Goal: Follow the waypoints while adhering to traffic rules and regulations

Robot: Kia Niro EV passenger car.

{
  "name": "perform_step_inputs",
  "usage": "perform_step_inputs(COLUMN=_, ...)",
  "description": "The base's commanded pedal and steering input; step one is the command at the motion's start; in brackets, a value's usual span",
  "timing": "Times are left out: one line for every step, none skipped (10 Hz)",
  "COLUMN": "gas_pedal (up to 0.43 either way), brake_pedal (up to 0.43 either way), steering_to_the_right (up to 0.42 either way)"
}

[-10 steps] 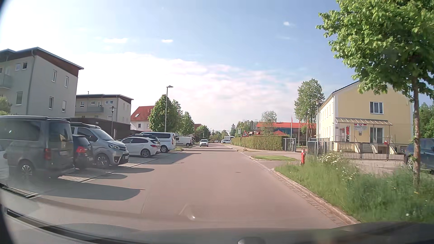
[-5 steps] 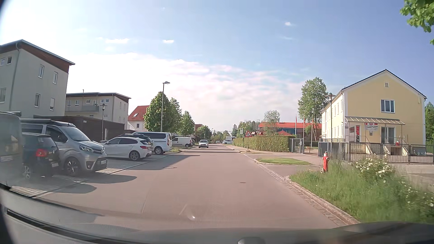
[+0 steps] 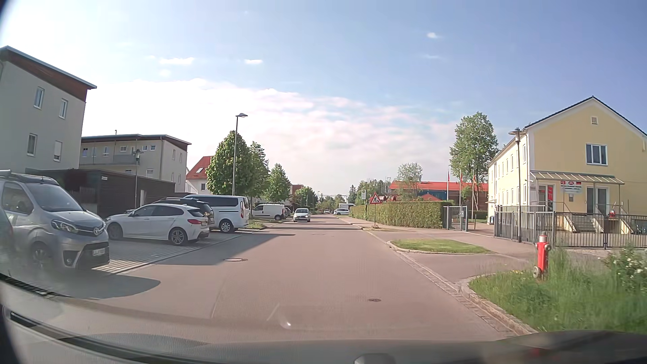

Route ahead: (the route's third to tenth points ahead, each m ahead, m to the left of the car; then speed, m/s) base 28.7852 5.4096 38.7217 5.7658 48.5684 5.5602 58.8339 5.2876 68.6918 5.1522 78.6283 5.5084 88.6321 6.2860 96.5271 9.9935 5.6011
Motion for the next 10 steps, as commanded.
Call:
perform_step_inputs(gas_pedal=0.067, brake_pedal=0.0, steering_to_the_right=-0.008)
perform_step_inputs(gas_pedal=0.067, brake_pedal=0.0, steering_to_the_right=-0.008)
perform_step_inputs(gas_pedal=0.067, brake_pedal=0.0, steering_to_the_right=-0.008)
perform_step_inputs(gas_pedal=0.067, brake_pedal=0.0, steering_to_the_right=-0.007)
perform_step_inputs(gas_pedal=0.067, brake_pedal=0.0, steering_to_the_right=-0.007)
perform_step_inputs(gas_pedal=0.067, brake_pedal=0.0, steering_to_the_right=-0.006)
perform_step_inputs(gas_pedal=0.079, brake_pedal=0.0, steering_to_the_right=-0.006)
perform_step_inputs(gas_pedal=0.079, brake_pedal=0.0, steering_to_the_right=-0.006)
perform_step_inputs(gas_pedal=0.079, brake_pedal=0.0, steering_to_the_right=-0.006)
perform_step_inputs(gas_pedal=0.079, brake_pedal=0.0, steering_to_the_right=-0.006)
